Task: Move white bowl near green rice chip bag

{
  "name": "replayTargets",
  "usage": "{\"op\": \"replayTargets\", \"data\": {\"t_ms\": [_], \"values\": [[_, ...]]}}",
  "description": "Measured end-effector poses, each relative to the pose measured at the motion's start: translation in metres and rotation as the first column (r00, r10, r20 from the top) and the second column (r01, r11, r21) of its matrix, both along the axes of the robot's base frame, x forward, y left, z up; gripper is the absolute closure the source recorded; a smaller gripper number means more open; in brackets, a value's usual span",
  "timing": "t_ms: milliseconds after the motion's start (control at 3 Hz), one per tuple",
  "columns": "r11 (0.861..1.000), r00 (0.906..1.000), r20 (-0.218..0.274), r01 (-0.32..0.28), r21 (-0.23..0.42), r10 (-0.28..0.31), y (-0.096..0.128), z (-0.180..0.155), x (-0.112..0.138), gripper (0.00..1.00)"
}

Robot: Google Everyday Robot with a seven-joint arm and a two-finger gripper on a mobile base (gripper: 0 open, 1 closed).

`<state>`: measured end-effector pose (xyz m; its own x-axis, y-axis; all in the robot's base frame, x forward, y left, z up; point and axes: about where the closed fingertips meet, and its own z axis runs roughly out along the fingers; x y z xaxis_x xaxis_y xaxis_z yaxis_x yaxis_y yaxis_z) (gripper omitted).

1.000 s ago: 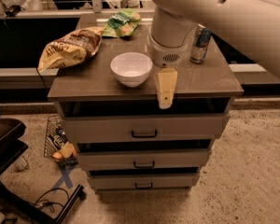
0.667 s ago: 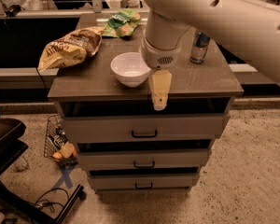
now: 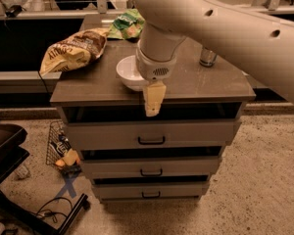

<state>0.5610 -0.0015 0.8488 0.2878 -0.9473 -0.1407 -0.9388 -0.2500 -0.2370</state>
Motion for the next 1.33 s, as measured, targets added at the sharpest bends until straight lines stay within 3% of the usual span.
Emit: {"op": "replayTargets", "data": {"t_ms": [1000,1333], "values": [[0.999,0.9994,-0.021,-0.028,0.027,0.029,0.021,-0.013,-0.003,0.95],[0.999,0.9993,-0.021,-0.029,0.027,0.029,0.022,-0.013,-0.003,1.00]]}}
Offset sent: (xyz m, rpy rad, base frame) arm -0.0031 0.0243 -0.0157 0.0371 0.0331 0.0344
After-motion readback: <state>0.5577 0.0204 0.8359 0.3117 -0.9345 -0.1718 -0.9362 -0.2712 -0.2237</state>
